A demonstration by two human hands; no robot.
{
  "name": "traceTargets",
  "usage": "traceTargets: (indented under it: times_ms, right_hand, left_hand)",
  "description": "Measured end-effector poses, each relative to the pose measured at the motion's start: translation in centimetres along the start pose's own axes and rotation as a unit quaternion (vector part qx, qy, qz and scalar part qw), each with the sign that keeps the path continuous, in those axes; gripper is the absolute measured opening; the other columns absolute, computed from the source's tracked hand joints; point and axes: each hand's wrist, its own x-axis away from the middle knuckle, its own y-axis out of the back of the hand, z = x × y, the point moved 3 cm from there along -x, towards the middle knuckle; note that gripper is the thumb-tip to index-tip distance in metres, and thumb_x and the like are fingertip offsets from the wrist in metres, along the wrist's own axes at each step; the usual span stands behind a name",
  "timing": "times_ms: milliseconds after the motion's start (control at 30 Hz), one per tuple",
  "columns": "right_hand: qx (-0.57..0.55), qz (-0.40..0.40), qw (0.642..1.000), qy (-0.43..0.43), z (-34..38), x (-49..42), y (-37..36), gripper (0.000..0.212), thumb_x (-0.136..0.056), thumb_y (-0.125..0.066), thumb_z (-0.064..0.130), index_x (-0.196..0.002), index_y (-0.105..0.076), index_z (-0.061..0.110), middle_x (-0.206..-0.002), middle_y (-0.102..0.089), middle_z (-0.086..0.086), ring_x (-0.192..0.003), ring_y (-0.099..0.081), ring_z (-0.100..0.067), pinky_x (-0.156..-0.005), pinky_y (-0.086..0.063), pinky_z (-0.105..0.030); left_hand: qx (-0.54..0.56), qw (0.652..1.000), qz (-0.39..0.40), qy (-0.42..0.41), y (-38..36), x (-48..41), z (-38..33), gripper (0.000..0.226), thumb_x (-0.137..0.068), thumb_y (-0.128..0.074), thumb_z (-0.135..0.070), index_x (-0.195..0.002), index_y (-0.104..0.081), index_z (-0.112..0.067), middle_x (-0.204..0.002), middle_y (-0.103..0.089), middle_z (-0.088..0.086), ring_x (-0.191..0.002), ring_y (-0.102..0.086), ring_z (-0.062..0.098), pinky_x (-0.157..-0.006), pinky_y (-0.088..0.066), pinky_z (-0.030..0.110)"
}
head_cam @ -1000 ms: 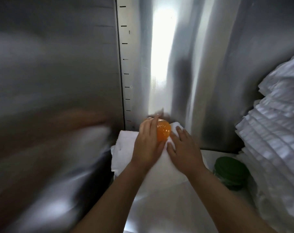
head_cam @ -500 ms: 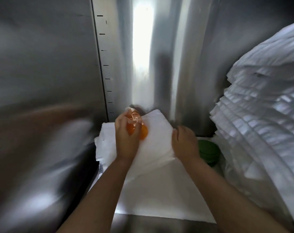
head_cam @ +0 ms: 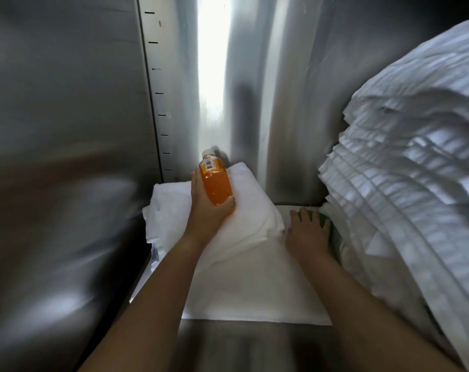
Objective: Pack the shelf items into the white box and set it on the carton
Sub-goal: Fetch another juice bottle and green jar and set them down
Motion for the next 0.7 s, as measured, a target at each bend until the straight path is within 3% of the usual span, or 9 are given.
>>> traceTargets:
  times_ms: [133, 300, 400, 467, 600, 700]
  right_hand:
    - [-0.021, -0.012, 1.000, 0.010, -0.1, 1.6, 0.5, 0.059, -0.092, -0.034, 0.023, -0.149, -0.017, 0.019, -0.157, -0.015, 0.000, -0.142, -0.015, -0.025, -0.112, -0.012, -0.050]
    - [-0.052, -0.057, 0.996, 0.038, 0.1, 4.7, 1.7, 0.051, -0.094, -0.036, 0.030, -0.145, -0.030, 0.021, -0.153, -0.029, 0.000, -0.139, -0.026, -0.021, -0.112, -0.020, -0.042]
    - [-0.044, -0.081, 0.995, 0.047, 1.1, 7.5, 2.0, 0.048, -0.094, -0.037, 0.036, -0.140, -0.036, 0.022, -0.145, -0.039, 0.001, -0.132, -0.034, -0.022, -0.107, -0.025, -0.042]
    - [-0.012, -0.090, 0.994, 0.059, 1.5, 9.2, 1.5, 0.053, -0.093, -0.038, 0.042, -0.142, -0.031, 0.022, -0.145, -0.035, -0.001, -0.131, -0.032, -0.024, -0.103, -0.027, -0.044]
    - [-0.074, -0.038, 0.996, 0.018, 0.3, 10.2, 0.6, 0.072, -0.090, -0.047, 0.051, -0.149, -0.012, 0.030, -0.157, -0.002, -0.010, -0.143, -0.005, -0.035, -0.110, -0.020, -0.052]
    - [-0.086, -0.040, 0.995, 0.024, 0.1, 10.4, 0.5, 0.076, -0.087, -0.052, 0.052, -0.149, -0.012, 0.033, -0.156, -0.008, -0.012, -0.137, -0.012, -0.038, -0.100, -0.039, -0.045]
  left_hand:
    - [0.026, 0.999, -0.011, 0.045, -0.1, 1.2, -0.4, 0.090, -0.079, -0.070, -0.018, -0.147, -0.012, -0.028, -0.135, -0.040, -0.001, -0.112, -0.045, 0.017, -0.088, -0.046, 0.033]
    - [-0.042, 0.996, -0.022, 0.082, -0.5, 2.4, -0.6, 0.098, -0.071, -0.078, -0.020, -0.147, -0.015, -0.026, -0.138, -0.033, 0.003, -0.120, -0.040, 0.022, -0.098, -0.044, 0.042]
    - [-0.081, 0.990, -0.007, 0.114, -0.9, 3.4, -0.5, 0.103, -0.069, -0.078, -0.022, -0.146, -0.010, -0.029, -0.136, -0.026, 0.006, -0.120, -0.035, 0.025, -0.094, -0.043, 0.038]
    - [-0.108, 0.985, 0.007, 0.138, -1.0, 4.1, -0.2, 0.106, -0.068, -0.078, -0.024, -0.147, -0.007, -0.027, -0.136, -0.023, 0.006, -0.122, -0.033, 0.027, -0.094, -0.044, 0.040]
    - [-0.135, 0.982, 0.021, 0.132, -1.2, 5.7, 0.2, 0.108, -0.071, -0.076, -0.028, -0.148, 0.000, -0.024, -0.138, -0.021, 0.008, -0.124, -0.029, 0.028, -0.094, -0.040, 0.040]
    - [-0.142, 0.984, 0.026, 0.102, -1.1, 6.9, 0.3, 0.109, -0.072, -0.076, -0.029, -0.148, 0.003, -0.029, -0.136, -0.023, 0.007, -0.121, -0.033, 0.027, -0.095, -0.042, 0.040]
